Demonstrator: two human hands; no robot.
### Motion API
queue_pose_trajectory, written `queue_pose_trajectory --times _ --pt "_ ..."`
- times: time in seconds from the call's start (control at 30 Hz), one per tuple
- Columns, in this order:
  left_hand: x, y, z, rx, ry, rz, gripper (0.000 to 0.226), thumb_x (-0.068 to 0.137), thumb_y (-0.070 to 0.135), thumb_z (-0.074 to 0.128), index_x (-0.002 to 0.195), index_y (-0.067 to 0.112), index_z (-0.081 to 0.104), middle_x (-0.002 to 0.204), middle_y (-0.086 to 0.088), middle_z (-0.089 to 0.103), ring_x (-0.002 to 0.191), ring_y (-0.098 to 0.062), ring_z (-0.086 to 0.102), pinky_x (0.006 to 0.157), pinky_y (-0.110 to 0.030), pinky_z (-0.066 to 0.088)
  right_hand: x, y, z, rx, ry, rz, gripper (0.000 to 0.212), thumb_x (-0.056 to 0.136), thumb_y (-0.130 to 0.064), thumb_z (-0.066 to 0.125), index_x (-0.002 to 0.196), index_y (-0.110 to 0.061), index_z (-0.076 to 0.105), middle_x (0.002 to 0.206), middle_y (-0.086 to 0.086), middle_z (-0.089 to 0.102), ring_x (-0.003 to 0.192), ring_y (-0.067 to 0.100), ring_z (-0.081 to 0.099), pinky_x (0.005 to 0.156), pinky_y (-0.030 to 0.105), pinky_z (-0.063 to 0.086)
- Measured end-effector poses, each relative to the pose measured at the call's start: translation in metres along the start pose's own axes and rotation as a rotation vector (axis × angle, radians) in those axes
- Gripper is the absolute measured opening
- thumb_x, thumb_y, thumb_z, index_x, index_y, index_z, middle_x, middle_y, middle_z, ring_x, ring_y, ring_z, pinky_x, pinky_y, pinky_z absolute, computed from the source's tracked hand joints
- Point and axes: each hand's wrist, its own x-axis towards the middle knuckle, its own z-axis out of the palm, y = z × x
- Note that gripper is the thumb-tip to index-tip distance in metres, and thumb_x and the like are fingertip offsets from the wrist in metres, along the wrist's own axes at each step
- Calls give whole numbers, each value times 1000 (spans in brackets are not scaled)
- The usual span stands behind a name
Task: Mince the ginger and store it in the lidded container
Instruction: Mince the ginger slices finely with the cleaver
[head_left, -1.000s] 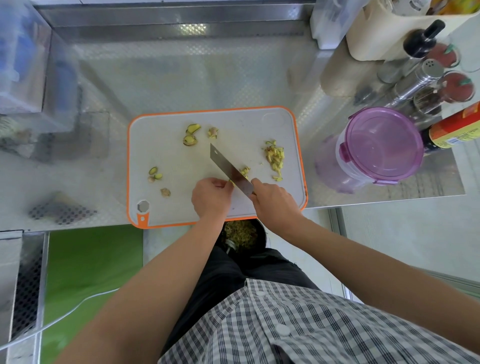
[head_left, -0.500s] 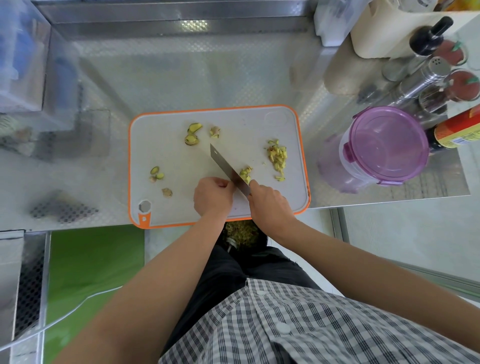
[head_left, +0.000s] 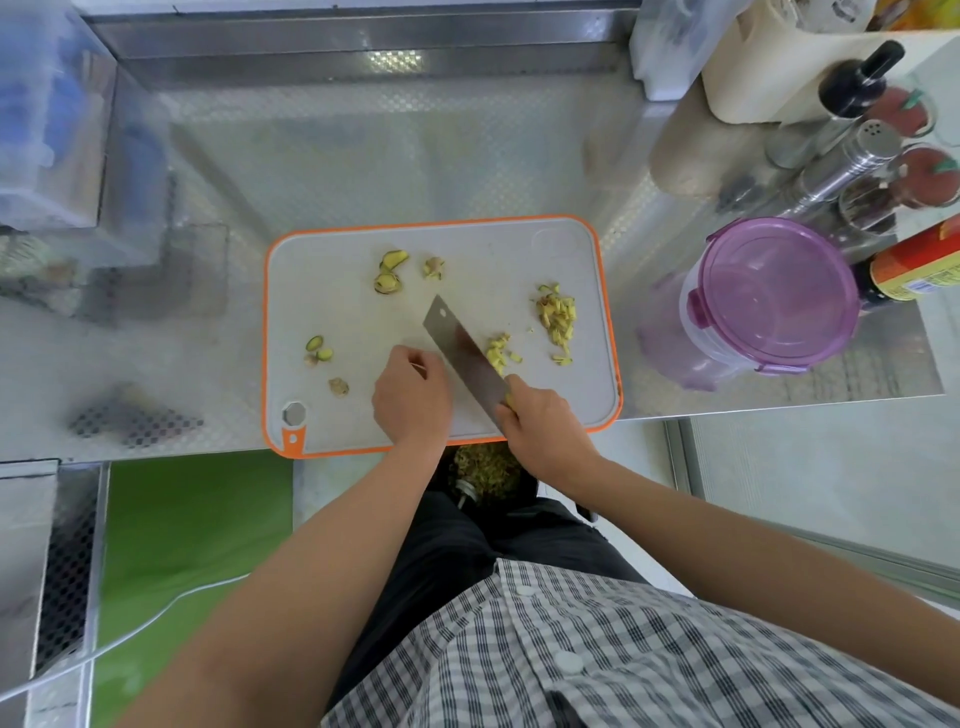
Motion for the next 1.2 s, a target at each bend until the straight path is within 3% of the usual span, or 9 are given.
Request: queue_pose_trajectory --times 0.1,0.23,0.33,0.47,0.57,0.7,0.87,1.0,1.2 --pt "0 4 7 -2 -37 25 19 94 26 47 91 12 59 80 4 59 76 -19 53 67 -29 37 7 19 -15 32 90 115 13 96 -14 44 87 -11 34 57 0 38 60 26 43 48 31 25" --pt "-2 11 13 19 -69 95 17 94 25 50 93 12 60 80 6 57 75 -17 52 67 -28 37 20 33 -40 40 215 253 15 96 -17 42 85 -8 35 66 9 43 64 31 43 55 37 36" --pt "1 17 15 49 -76 146 16 94 25 50 93 13 60 81 6 57 74 -16 51 66 -28 37 27 26 -43 87 200 243 12 94 -19 42 91 -7 40 70 16 50 62 37 53 55 48 48" --pt "19 24 14 95 -40 216 13 93 25 49 92 16 59 88 2 61 74 -14 50 64 -28 34 29 22 -39 62 115 225 23 95 -20 43 108 -2 47 74 18 53 65 36 54 58 44 47" --pt "38 29 13 146 21 288 12 91 21 51 97 16 60 97 -3 59 85 -20 53 67 -29 35 35 28 -41 110 179 255 12 94 -19 42 97 -8 45 64 11 47 57 32 50 56 51 51" --pt "68 42 9 312 75 489 24 88 9 52 109 14 62 112 -11 54 106 -30 47 74 -40 44 44 26 -47 159 200 231 17 94 -20 43 98 -4 47 61 11 46 53 34 49 52 52 49" --pt "111 53 14 684 -58 762 37 82 -2 51 116 7 61 111 -15 58 102 -37 48 78 -43 42 52 16 -48 139 167 210 20 95 -18 45 99 1 48 68 21 54 57 37 52 52 46 44" --pt "119 58 13 705 -107 778 23 80 -4 53 94 4 69 98 -18 59 98 -37 49 76 -44 42 56 16 -47 137 153 219 22 95 -18 45 108 0 49 68 21 56 57 36 54 53 46 47" --pt "124 63 8 617 -199 667 21 81 -1 62 101 4 64 104 -18 56 106 -35 46 81 -42 42 58 19 -43 150 121 243 19 95 -18 44 93 1 48 68 22 54 49 29 45 47 42 44"
